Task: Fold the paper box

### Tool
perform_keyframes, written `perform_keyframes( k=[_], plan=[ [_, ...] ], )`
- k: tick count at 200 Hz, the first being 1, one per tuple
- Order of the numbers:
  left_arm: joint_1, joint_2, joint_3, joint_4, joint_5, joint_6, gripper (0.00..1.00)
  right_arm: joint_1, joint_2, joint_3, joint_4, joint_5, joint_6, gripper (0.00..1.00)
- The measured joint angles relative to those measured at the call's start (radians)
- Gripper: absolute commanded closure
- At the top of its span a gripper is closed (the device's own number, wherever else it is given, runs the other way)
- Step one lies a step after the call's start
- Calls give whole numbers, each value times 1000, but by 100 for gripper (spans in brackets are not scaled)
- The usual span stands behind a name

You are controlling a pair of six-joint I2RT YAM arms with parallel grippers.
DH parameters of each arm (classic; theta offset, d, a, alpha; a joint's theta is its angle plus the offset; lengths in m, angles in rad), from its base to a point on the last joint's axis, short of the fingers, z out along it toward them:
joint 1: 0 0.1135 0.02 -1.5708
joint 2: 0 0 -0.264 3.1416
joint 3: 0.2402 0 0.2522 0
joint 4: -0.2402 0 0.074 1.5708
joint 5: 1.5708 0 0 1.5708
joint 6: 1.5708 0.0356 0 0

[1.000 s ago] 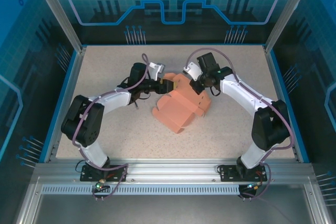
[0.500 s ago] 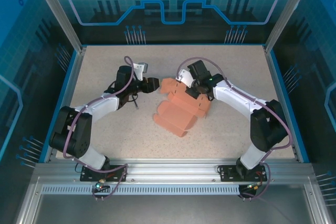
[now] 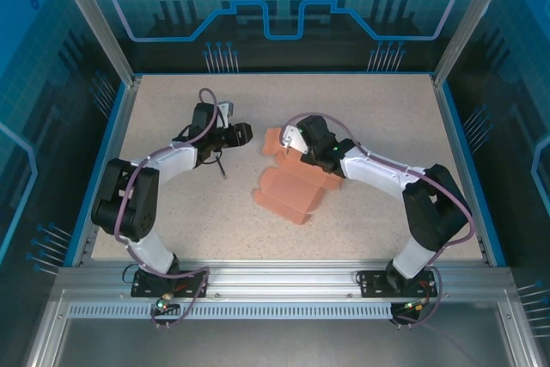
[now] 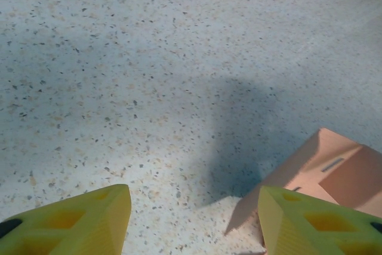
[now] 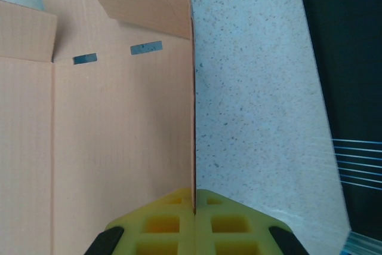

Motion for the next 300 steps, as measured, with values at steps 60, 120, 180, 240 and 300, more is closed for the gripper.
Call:
perform_keyframes(
  k=[60, 120, 180, 240, 300],
  plan=[
    [0, 112, 129, -83, -24, 7, 40, 24, -7, -49, 152, 69, -111, 99],
    [0, 226, 235, -146, -14, 30, 40, 31, -7, -93, 258, 100, -193, 99],
    [-13, 296, 288, -174, 25, 54, 40, 35, -4, -133, 349, 124, -252, 99],
    [-58, 333, 302, -162, 59, 66, 40, 35, 35, -179, 454, 152, -291, 98],
    [-98, 341, 296, -125, 84, 118, 40, 35, 39, -184, 485, 160, -296, 98]
  ],
)
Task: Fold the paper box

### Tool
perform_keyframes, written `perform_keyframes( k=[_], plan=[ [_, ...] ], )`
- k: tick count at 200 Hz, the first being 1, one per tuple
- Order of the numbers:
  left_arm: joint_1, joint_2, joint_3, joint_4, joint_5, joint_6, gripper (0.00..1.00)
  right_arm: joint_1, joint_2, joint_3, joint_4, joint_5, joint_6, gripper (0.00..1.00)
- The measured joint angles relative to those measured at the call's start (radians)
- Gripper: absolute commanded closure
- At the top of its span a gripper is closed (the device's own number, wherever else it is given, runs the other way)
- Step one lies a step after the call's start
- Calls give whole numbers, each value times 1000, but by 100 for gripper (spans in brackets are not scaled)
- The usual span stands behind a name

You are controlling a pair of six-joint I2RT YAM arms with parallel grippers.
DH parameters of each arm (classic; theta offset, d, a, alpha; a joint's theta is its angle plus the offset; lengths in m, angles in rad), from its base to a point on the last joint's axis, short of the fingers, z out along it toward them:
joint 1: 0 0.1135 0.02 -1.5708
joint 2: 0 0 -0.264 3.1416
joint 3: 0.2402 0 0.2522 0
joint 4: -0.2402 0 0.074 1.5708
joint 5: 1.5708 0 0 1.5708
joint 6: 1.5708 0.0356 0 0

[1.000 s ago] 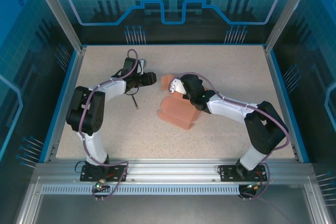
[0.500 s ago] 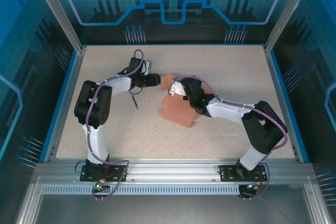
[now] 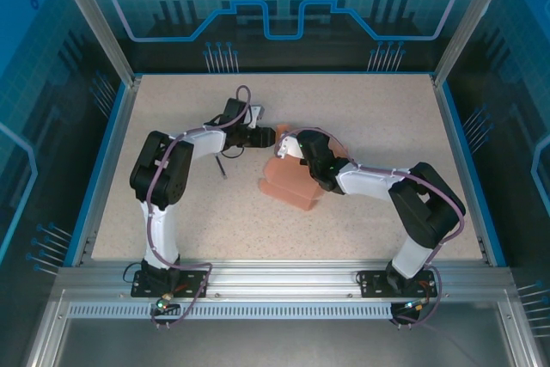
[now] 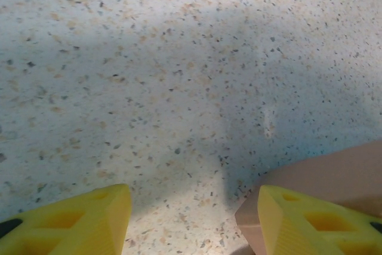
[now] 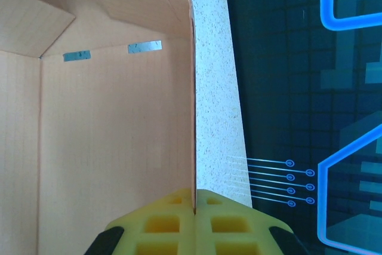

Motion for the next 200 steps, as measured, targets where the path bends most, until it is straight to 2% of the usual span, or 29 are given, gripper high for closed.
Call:
perform_keyframes(
  k=[119, 200],
  plan=[
    [-9, -26, -120, 107, 98, 81, 40, -22, 0, 0, -25, -34, 55, 98],
    [-13, -29, -124, 153, 184, 127, 41, -35, 0, 0, -39, -47, 74, 98]
  ],
)
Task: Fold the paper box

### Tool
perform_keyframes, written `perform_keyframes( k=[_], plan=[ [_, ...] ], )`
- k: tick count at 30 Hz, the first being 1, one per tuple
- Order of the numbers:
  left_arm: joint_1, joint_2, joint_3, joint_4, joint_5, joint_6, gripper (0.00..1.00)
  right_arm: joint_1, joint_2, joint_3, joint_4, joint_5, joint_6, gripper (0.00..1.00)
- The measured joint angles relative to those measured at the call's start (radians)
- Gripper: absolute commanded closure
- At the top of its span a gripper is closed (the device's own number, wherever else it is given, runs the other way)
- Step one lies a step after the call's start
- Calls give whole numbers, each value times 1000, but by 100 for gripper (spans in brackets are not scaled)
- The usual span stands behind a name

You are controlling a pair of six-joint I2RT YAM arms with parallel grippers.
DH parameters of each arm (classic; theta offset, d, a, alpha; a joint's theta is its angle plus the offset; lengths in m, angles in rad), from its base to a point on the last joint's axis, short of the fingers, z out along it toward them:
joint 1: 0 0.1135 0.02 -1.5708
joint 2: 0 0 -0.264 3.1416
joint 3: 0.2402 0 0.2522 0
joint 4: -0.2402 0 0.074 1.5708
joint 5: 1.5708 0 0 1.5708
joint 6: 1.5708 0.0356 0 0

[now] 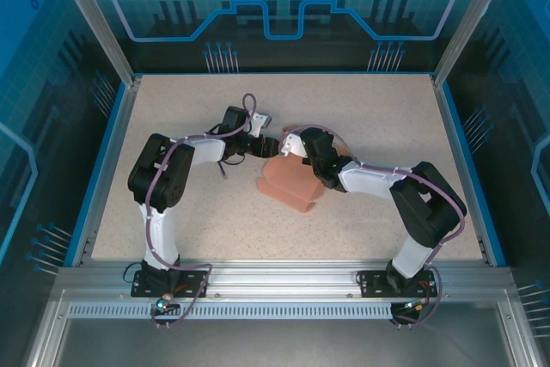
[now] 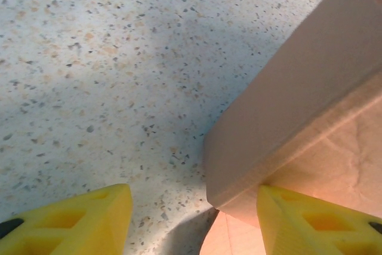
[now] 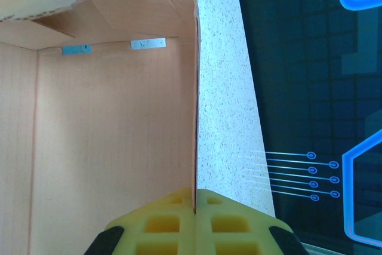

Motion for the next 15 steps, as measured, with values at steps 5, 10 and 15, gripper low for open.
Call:
perform_keyframes(
  k=[5, 10, 15],
  plan=[
    [-2, 0, 4, -2, 42, 27, 42, -6, 0, 0, -6, -8, 7, 98],
    [-2, 0, 6, -3, 74, 52, 42, -12, 0, 1, -10, -19, 14, 98],
    [-2, 0, 7, -6, 99, 71, 42, -20, 0, 1, -24, -35, 18, 98]
  ],
)
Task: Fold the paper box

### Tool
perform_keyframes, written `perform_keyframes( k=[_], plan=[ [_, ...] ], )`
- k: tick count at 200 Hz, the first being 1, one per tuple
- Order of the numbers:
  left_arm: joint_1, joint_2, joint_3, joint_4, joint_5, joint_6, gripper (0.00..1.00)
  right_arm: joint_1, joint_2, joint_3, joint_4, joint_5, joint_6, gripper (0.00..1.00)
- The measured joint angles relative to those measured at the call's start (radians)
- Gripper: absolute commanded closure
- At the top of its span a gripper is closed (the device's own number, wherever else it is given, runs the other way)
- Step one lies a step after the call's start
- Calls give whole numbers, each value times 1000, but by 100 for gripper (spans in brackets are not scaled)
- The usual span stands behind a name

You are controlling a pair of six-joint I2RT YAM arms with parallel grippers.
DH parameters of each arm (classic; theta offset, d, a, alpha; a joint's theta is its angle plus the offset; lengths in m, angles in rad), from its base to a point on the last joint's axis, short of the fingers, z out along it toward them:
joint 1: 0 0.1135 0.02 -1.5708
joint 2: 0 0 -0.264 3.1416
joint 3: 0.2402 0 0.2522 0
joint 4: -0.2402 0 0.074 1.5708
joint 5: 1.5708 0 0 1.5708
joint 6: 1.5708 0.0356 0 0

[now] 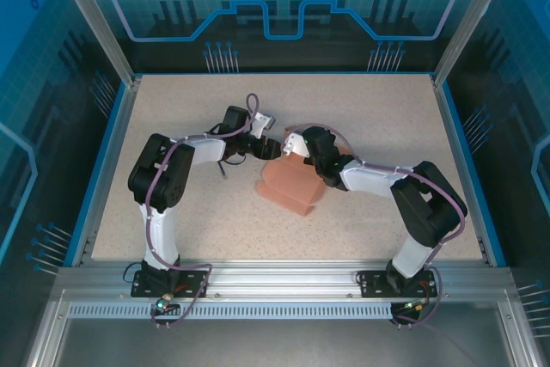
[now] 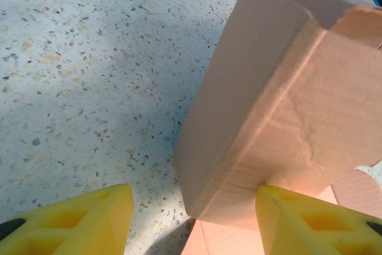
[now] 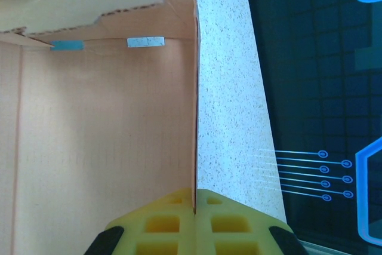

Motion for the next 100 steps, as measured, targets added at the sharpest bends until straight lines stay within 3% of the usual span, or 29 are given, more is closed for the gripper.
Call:
perform_keyframes(
  k=[100],
  plan=[
    [0, 0, 8, -7, 82, 9, 40, -11, -18, 0, -46, -47, 10, 98]
  ],
)
